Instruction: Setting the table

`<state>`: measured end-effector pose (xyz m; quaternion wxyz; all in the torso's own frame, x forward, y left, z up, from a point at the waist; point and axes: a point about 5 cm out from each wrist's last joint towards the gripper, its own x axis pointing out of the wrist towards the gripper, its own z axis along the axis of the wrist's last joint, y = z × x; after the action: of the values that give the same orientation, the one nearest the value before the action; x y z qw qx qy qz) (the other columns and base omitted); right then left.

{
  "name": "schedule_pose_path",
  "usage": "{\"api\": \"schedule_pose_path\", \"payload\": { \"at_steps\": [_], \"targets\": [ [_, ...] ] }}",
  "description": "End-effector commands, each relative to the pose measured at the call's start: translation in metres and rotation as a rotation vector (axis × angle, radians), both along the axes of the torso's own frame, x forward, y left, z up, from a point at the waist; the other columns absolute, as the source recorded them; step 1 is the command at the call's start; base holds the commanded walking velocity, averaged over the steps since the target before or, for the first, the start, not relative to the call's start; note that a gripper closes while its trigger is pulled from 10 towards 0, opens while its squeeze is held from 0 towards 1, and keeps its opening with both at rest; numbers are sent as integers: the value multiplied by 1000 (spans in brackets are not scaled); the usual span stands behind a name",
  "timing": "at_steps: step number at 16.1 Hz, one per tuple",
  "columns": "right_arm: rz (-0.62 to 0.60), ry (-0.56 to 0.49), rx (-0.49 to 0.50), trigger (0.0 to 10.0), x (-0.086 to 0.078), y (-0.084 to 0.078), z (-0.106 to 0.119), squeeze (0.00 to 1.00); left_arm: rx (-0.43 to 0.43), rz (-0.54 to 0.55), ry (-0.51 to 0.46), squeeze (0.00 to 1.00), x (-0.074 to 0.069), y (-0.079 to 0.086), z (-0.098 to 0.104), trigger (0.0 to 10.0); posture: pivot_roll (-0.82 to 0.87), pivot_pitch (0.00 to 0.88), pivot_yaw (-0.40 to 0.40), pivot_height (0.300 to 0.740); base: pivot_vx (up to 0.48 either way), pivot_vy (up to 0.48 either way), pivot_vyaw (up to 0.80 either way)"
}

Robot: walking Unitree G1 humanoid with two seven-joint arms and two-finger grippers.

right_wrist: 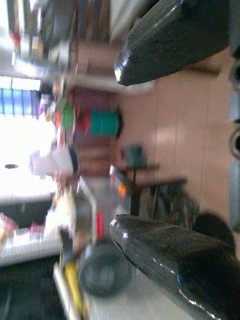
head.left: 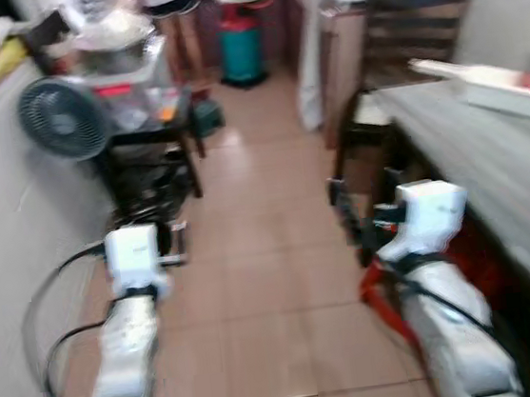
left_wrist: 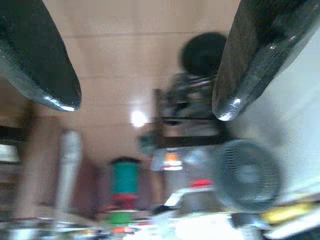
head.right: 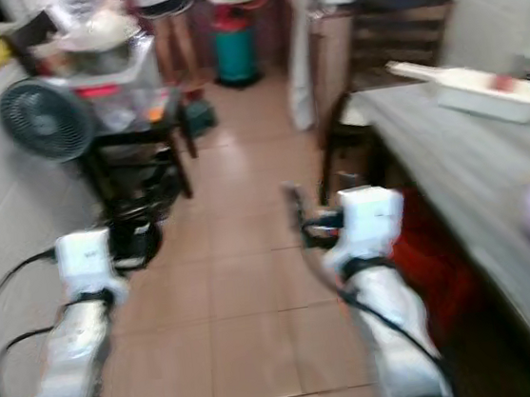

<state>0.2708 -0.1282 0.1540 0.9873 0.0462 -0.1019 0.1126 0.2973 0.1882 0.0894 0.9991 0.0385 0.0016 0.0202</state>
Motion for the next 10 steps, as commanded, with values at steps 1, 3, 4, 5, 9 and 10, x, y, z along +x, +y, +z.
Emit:
{"api": "schedule_pose_path", "payload": {
  "at_steps": [1, 3, 4, 5, 9, 10],
  "targets": [
    [-26, -1, -10, 10000, 1, -9, 1, 0, -1, -24, -1, 0, 1, -7, 0, 10000, 15, 0, 13, 740, 0, 326, 413],
    [-24, -1, -10, 10000, 1, -9, 1, 0, 0, -27, -2, 0, 1, -8, 0, 10000, 14, 0, 12, 740, 0, 336, 0],
    [-25, 3, -11, 10000, 1, -9, -1, 0, 0, -27, 0, 0, 1, -9, -1, 10000, 14, 0, 10, 740, 0, 334, 0],
    [-28, 7, -7, 10000, 1, -9, -1, 0, 0, -27, 3, 0, 1, -8, -2, 10000, 14, 0, 10, 740, 0, 334, 0],
    [-52, 29, 35, 10000, 3, -12, -4, 0, 0, -30, 9, 0, 1, -10, -4, 10000, 14, 0, 7, 740, 0, 334, 0],
    [-59, 35, 51, 10000, 4, -13, -5, 0, 0, -32, 9, 0, 0, -11, -5, 10000, 15, 0, 6, 740, 0, 337, 0]
  ]
}}
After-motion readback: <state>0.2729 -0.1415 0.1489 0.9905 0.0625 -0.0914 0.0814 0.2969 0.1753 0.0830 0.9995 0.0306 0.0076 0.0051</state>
